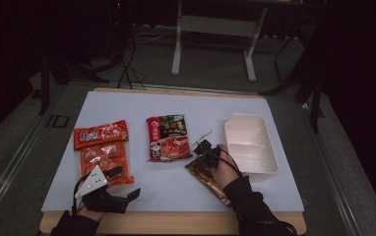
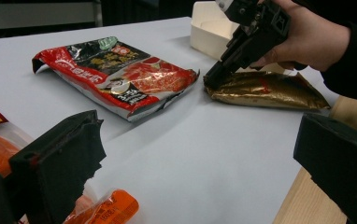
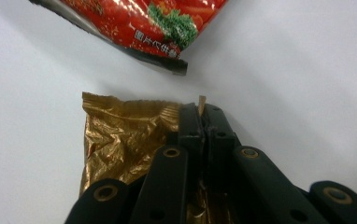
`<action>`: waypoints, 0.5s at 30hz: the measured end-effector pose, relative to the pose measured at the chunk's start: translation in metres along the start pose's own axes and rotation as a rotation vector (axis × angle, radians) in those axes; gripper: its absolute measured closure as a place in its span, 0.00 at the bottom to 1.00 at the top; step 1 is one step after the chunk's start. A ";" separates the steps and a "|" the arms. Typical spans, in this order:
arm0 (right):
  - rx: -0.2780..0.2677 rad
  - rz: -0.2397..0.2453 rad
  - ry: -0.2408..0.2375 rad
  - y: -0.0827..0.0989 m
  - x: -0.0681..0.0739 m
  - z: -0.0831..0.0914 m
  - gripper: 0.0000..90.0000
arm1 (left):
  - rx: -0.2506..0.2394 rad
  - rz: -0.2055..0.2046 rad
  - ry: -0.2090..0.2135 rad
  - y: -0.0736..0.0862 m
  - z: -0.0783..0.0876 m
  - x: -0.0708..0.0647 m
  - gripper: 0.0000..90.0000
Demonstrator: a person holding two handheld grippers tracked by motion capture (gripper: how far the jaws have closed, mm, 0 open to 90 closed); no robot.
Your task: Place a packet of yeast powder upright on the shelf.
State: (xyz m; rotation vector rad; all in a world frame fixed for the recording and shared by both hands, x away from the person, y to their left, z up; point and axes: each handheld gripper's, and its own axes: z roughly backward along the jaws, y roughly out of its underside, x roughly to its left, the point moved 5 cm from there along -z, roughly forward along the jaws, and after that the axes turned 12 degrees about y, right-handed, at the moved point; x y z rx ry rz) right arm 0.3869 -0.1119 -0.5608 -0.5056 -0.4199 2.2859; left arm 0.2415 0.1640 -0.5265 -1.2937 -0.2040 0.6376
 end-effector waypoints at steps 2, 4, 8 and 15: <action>-0.021 -0.006 -0.006 0.000 -0.002 0.005 0.98 | -0.001 0.004 -0.001 0.000 0.000 0.000 0.01; -0.045 -0.023 -0.016 -0.001 -0.005 0.013 0.98 | -0.003 0.007 -0.002 0.000 0.000 0.001 0.01; -0.100 -0.045 -0.037 -0.002 -0.013 0.028 0.98 | -0.001 0.002 -0.001 0.000 0.000 0.000 0.01; -0.196 -0.129 -0.096 -0.001 -0.029 0.061 0.98 | 0.001 0.005 -0.001 0.001 -0.001 0.001 0.01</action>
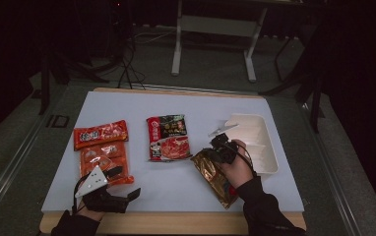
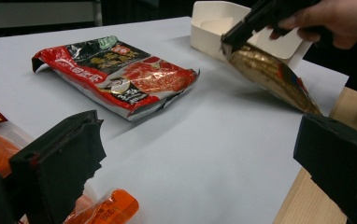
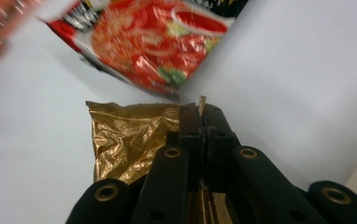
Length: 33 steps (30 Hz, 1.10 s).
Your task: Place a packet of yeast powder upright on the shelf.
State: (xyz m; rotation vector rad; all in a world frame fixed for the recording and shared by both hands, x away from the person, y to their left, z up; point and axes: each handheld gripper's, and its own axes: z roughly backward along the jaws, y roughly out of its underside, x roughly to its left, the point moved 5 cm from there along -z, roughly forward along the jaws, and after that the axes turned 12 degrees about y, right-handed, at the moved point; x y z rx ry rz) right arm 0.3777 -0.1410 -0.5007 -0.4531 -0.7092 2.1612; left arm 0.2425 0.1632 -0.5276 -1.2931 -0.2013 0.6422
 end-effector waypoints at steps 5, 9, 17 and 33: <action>-0.024 -0.007 -0.011 -0.002 0.000 0.009 0.98 | -0.001 0.003 -0.001 0.000 0.000 0.000 0.01; -0.080 -0.017 -0.038 -0.006 0.004 0.028 0.98 | -0.003 0.000 -0.001 0.000 0.000 0.000 0.01; -0.164 -0.026 -0.075 -0.016 0.009 0.055 0.98 | -0.001 -0.004 0.001 0.000 0.000 0.000 0.01; -0.347 -0.079 -0.101 -0.057 0.004 0.092 0.98 | 0.000 -0.005 -0.002 0.000 0.000 0.000 0.01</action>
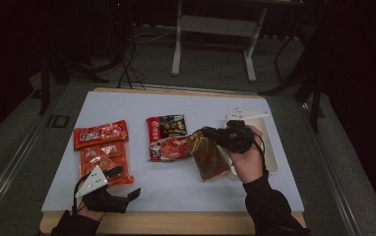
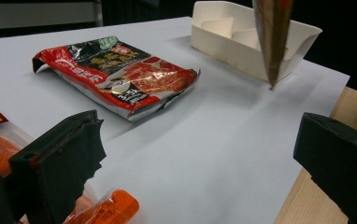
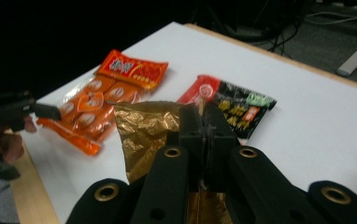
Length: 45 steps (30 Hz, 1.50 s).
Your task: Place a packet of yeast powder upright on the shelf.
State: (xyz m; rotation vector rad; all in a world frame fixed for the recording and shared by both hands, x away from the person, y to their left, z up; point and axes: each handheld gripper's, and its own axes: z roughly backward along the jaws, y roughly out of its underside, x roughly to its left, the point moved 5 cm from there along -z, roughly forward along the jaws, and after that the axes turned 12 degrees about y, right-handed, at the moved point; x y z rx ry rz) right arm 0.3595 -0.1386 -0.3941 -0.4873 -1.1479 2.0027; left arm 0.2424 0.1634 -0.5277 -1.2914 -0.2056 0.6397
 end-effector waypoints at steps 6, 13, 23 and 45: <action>-0.039 -0.019 0.034 -0.017 -0.013 0.002 0.98 | -0.002 0.001 0.001 0.000 0.000 0.000 0.01; -0.076 -0.044 0.087 -0.034 -0.036 0.008 0.98 | -0.002 0.005 0.001 0.000 -0.001 0.000 0.01; -0.121 -0.078 0.161 -0.053 -0.070 0.015 0.98 | 0.000 0.006 -0.002 0.000 0.000 0.000 0.01; -0.210 -0.229 0.319 -0.061 -0.151 0.007 0.98 | 0.001 0.013 -0.014 0.002 0.002 0.001 0.01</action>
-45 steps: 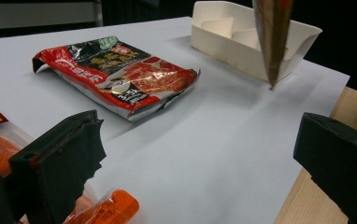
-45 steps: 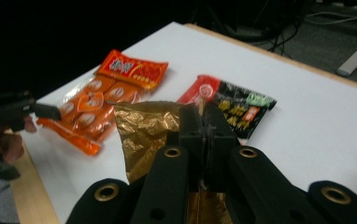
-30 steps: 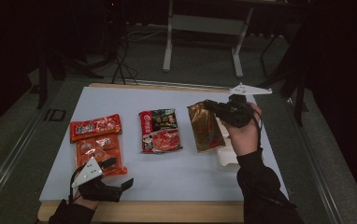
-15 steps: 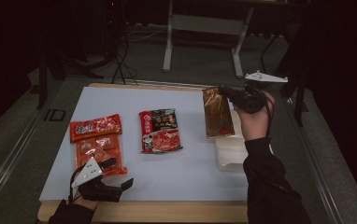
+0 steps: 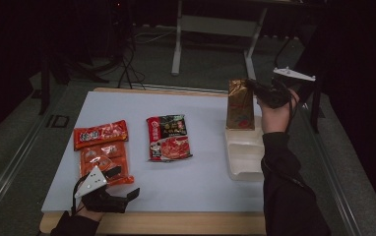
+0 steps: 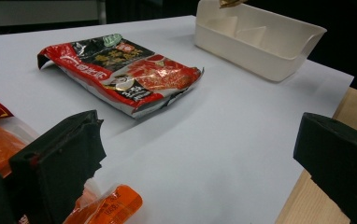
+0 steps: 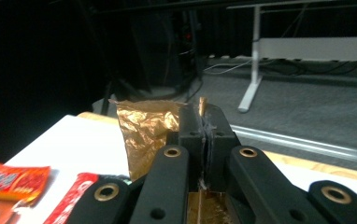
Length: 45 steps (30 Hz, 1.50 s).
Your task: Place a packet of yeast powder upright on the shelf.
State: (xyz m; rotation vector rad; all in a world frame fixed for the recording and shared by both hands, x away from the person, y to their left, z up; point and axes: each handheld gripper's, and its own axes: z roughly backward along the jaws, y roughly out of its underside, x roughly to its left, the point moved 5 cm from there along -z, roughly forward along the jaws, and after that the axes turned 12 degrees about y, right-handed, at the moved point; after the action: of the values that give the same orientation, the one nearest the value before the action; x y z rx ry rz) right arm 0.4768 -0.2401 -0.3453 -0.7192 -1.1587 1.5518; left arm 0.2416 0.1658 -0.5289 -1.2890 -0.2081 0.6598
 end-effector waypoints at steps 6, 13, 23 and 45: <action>-0.009 -0.019 0.036 0.002 -0.016 -0.013 0.98 | 0.003 -0.001 -0.004 0.001 0.001 0.000 0.01; -0.015 -0.042 0.046 0.009 -0.029 -0.026 0.98 | 0.006 0.001 -0.008 0.002 0.002 -0.001 0.01; -0.048 -0.049 0.028 0.018 -0.041 -0.041 0.98 | 0.008 0.002 -0.013 0.003 0.004 -0.001 0.01; 0.134 -0.127 0.000 0.067 -0.043 -0.054 0.95 | 0.014 -0.004 -0.010 0.003 0.003 -0.002 0.01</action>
State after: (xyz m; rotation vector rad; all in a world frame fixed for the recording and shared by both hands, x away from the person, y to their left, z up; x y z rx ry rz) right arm 0.5119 -0.2648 -0.4315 -0.5468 -1.0683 1.5063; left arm 0.2373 0.1677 -0.5304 -1.2716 -0.2137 0.6632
